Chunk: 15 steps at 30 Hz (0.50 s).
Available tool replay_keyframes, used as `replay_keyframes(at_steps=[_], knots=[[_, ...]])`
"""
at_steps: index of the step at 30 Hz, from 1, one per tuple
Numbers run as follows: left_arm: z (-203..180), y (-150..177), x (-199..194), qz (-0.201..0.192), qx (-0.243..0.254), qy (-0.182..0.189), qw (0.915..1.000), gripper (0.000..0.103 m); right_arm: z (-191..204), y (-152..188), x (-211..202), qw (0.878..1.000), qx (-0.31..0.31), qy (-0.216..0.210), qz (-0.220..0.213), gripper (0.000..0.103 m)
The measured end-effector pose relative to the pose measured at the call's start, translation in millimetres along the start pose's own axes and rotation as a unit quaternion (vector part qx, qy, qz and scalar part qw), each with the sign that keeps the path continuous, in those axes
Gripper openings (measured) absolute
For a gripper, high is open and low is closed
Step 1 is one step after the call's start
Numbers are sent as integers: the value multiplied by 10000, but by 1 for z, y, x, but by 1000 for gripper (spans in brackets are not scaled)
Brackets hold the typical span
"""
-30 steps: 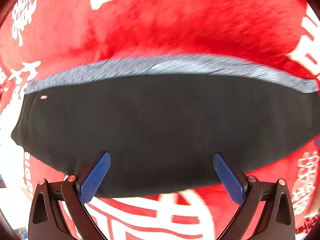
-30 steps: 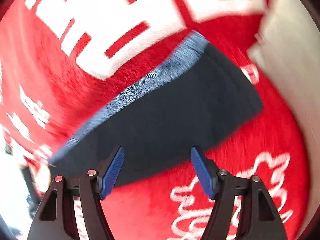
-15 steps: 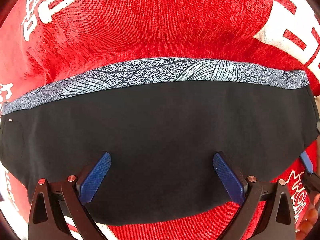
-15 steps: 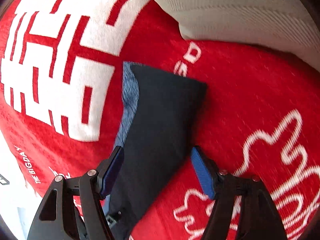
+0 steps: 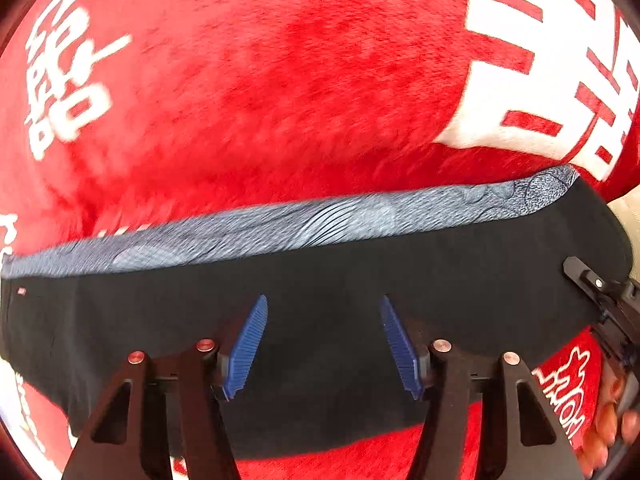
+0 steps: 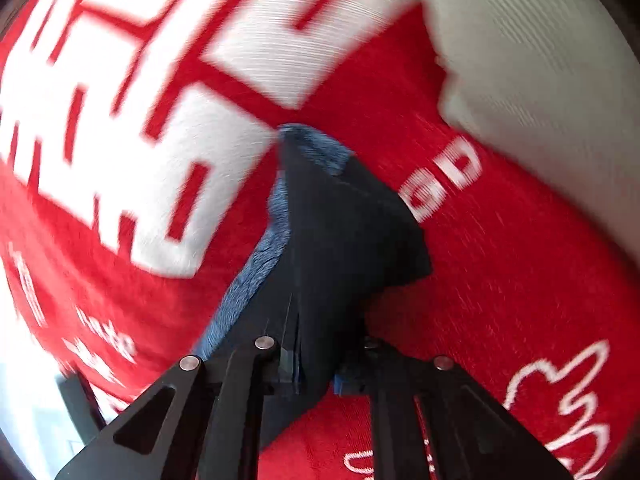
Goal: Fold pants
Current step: 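Grasp the trouser leg end with the right gripper and lift it toward the waistband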
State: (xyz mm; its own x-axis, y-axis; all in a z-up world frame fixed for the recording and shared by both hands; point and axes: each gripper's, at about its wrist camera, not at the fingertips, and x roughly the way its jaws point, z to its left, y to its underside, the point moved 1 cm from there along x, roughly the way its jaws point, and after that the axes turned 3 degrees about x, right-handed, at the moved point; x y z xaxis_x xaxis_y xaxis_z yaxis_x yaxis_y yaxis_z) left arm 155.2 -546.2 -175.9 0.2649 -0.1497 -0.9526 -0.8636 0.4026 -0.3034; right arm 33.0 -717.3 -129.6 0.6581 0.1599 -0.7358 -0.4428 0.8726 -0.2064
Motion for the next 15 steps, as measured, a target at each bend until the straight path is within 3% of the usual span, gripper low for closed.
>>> replay_keyframes(at_steps=[3,5,6,9,13,15], knots=[[-16,15,30,182,165,-29,9997,62,13,0,-5,9997,-219,-49,-65,11],[-32,27,28,-419,616,-461,9962,63,21,4,-10,9991,-411,-24,-98,11],[-34,29,26,-506,646,-535,9952,62,26,5,-12,9984,-553,11,-120,10],[-25,26,27,-458,275,-276,9982,62,51,11,-18,9941,-1067,84,-198,10],[-21,35,23,-567,363,-196,9975,62,91,23,-27,9842,-1746,151,-250,10],[-8,40,18,-514,289,28,9983,62,118,35,-28,9749,-2195,237,-285,10]])
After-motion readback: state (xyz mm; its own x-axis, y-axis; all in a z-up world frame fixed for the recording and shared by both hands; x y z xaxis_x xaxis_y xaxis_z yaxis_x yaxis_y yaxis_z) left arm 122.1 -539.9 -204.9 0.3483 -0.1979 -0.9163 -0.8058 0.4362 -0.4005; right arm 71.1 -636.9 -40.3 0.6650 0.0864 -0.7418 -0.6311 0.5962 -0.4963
